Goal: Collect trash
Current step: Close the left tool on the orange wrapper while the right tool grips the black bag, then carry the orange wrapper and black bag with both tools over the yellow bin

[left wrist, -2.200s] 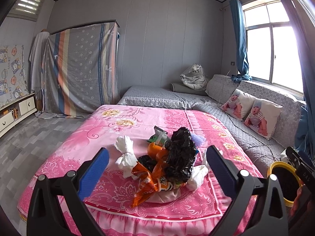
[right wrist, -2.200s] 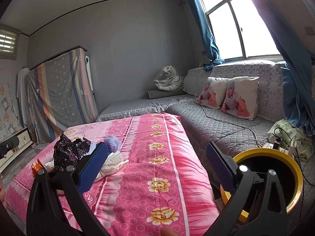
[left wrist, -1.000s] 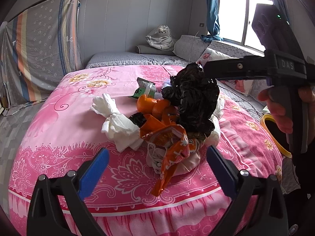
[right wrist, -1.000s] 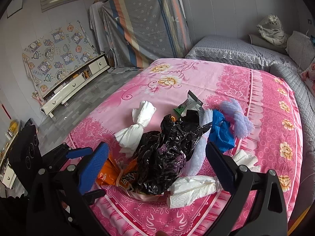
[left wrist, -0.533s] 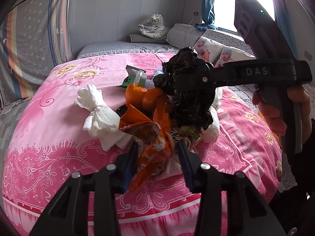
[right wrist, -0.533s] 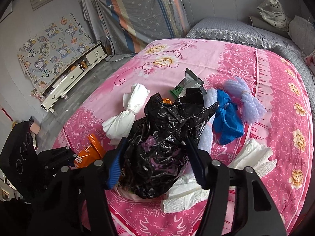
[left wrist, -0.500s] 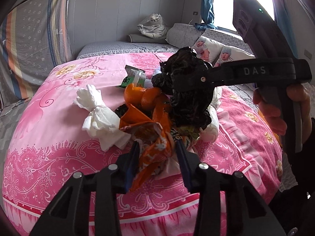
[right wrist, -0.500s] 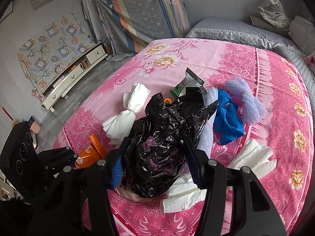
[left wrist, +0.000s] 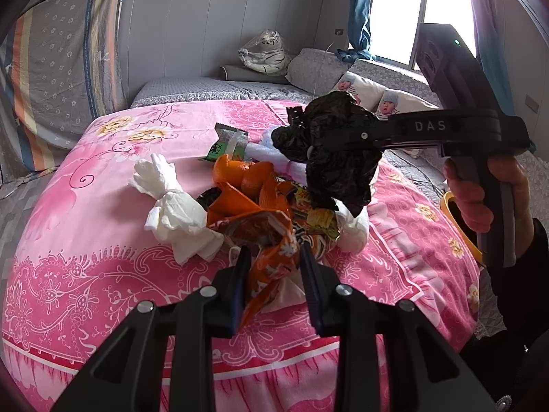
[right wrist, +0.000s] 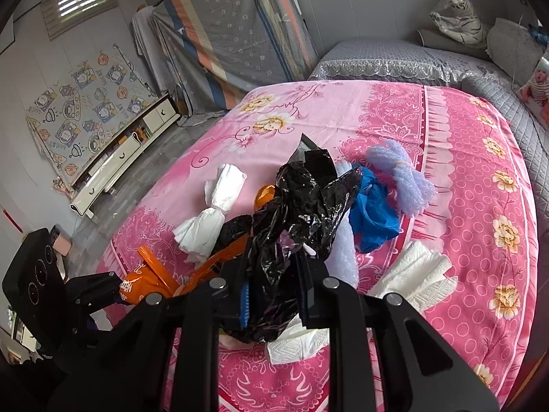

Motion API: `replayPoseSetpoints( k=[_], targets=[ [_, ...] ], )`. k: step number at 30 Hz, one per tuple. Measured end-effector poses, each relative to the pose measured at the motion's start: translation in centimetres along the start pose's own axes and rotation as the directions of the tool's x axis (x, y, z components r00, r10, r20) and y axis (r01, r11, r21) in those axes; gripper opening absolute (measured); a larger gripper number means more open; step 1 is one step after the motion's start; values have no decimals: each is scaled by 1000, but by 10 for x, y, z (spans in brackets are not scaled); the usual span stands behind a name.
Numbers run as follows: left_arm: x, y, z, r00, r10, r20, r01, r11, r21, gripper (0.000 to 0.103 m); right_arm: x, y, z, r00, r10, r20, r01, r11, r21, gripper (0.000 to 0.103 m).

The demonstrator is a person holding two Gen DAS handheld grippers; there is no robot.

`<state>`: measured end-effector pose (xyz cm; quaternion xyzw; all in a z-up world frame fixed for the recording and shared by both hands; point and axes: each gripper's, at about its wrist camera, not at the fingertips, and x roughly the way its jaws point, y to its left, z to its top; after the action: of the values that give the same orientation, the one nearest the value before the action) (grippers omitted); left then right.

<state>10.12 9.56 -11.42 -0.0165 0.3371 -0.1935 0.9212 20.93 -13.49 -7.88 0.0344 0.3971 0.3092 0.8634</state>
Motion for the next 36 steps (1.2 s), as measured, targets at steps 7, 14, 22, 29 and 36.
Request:
replayPoseSetpoints(
  k=[7, 14, 22, 29, 36],
  targets=[
    [-28, 0, 5, 996, -48, 68, 52, 997, -51, 28, -51, -17, -12, 990, 34, 134, -45, 996, 82, 19],
    [-39, -9, 12, 992, -72, 103, 79, 995, -60, 28, -106, -48, -37, 965, -42, 258, -10, 980, 198, 19],
    [-26, -43, 39, 989, -95, 113, 95, 995, 9, 28, -183, -91, -63, 896, -217, 387, 99, 948, 302, 19],
    [-5, -100, 85, 972, -173, 157, 160, 983, 92, 28, -250, -119, -105, 773, -436, 461, 246, 876, 416, 19],
    [26, -171, 127, 943, -255, 216, 234, 965, 119, 28, -315, -139, -150, 550, -676, 490, 412, 730, 545, 19]
  ],
)
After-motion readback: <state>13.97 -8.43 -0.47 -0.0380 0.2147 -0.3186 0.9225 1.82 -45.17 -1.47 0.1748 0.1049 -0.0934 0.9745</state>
